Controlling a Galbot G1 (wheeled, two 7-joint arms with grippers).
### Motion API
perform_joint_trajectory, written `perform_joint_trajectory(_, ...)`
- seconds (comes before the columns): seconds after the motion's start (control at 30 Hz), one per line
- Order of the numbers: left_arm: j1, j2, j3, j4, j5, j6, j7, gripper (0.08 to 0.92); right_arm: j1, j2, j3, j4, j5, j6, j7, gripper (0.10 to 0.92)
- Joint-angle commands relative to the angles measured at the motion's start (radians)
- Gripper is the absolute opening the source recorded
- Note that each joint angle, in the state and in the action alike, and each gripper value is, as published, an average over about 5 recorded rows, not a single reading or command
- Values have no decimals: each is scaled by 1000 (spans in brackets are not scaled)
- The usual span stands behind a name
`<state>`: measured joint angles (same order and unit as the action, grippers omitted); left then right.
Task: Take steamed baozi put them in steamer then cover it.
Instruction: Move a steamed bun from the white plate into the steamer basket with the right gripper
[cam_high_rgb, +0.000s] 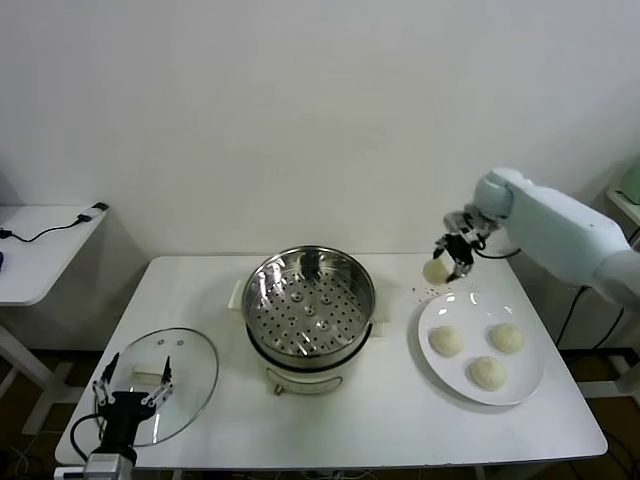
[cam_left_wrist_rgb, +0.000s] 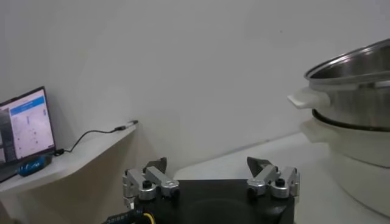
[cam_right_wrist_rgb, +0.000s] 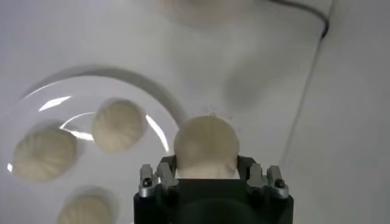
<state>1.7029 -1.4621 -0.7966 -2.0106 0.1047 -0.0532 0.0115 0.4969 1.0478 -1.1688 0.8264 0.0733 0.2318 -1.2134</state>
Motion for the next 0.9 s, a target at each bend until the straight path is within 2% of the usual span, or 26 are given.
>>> perform_joint_trajectory(0.03, 8, 0, 2, -1, -1, 0, 0, 823, 246, 209, -139, 89, 57, 171, -18, 645)
perform_joint_trajectory(0.23, 15, -5, 7, -4, 3, 2, 2, 823, 213, 311, -118, 174, -96, 291, 14, 645)
perform_joint_trajectory(0.43, 22, -6, 11, -10, 13, 4, 7, 823, 89, 383, -36, 188, -394, 408, 64, 645)
perform_joint_trajectory(0.53, 22, -5, 13, -11, 15, 5, 7, 823, 26, 413, -7, 162, -490, 444, 89, 647)
perform_joint_trajectory(0.9, 17, -4, 11, -9, 16, 12, 8, 823, -107, 458, 37, 104, -658, 498, 129, 653)
